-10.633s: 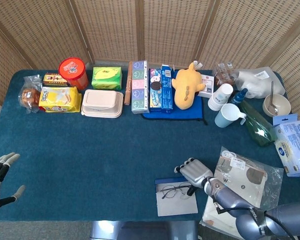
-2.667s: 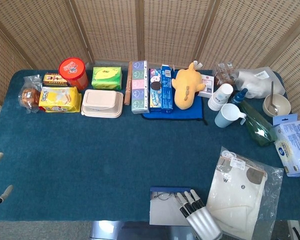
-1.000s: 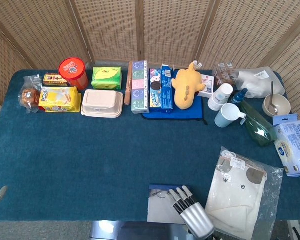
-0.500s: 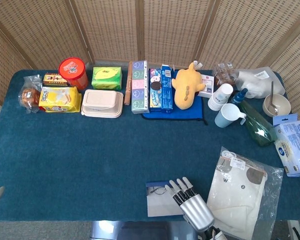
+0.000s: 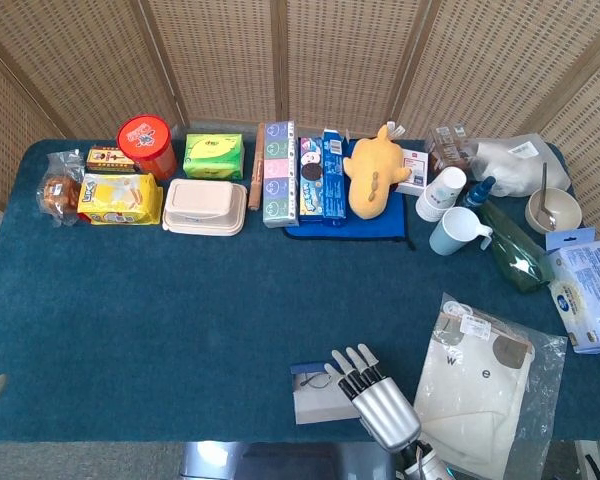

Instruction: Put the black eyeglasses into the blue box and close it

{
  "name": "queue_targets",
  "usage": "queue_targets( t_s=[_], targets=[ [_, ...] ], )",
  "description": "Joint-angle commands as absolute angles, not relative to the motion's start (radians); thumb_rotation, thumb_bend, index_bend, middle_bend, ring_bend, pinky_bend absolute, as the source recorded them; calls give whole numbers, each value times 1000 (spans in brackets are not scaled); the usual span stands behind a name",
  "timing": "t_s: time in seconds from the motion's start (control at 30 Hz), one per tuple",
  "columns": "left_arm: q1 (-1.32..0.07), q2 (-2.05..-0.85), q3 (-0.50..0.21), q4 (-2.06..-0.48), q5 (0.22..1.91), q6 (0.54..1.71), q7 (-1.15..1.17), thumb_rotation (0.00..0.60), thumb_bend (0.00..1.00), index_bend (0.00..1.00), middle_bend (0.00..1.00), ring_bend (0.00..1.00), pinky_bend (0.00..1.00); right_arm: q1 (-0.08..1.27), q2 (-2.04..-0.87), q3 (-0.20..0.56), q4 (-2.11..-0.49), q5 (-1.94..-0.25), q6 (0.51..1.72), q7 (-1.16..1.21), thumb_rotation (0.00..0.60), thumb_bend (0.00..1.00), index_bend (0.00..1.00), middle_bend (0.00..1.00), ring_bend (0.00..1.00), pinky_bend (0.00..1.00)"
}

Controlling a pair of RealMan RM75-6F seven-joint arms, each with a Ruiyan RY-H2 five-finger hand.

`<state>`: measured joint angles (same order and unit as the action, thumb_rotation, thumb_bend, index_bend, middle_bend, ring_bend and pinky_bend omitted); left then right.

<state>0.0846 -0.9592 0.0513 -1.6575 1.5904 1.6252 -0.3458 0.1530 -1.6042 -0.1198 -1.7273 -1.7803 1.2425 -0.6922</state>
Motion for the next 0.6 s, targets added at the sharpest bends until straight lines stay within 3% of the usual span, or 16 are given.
queue_targets(
  t_s=[0.03, 0.23, 0.6],
  targets=[
    [86, -960, 50, -1652, 1588, 1625, -351, 583, 282, 63, 97, 70, 0, 158, -1609, -116, -1728, -1777, 1236, -696, 600, 255, 275, 76, 14, 74],
    [87, -966, 51, -1637, 1583, 1619, -363, 587, 282, 63, 96, 70, 0, 167, -1615, -114, -1731, -1763, 1218, -699, 600, 327, 396, 134, 60, 86],
    [84, -971, 48, -1625, 1586, 1617, -371, 586, 282, 63, 96, 70, 0, 167, -1617, -125, -1734, -1749, 1214, -709, 600, 353, 489, 168, 94, 97]
  ],
)
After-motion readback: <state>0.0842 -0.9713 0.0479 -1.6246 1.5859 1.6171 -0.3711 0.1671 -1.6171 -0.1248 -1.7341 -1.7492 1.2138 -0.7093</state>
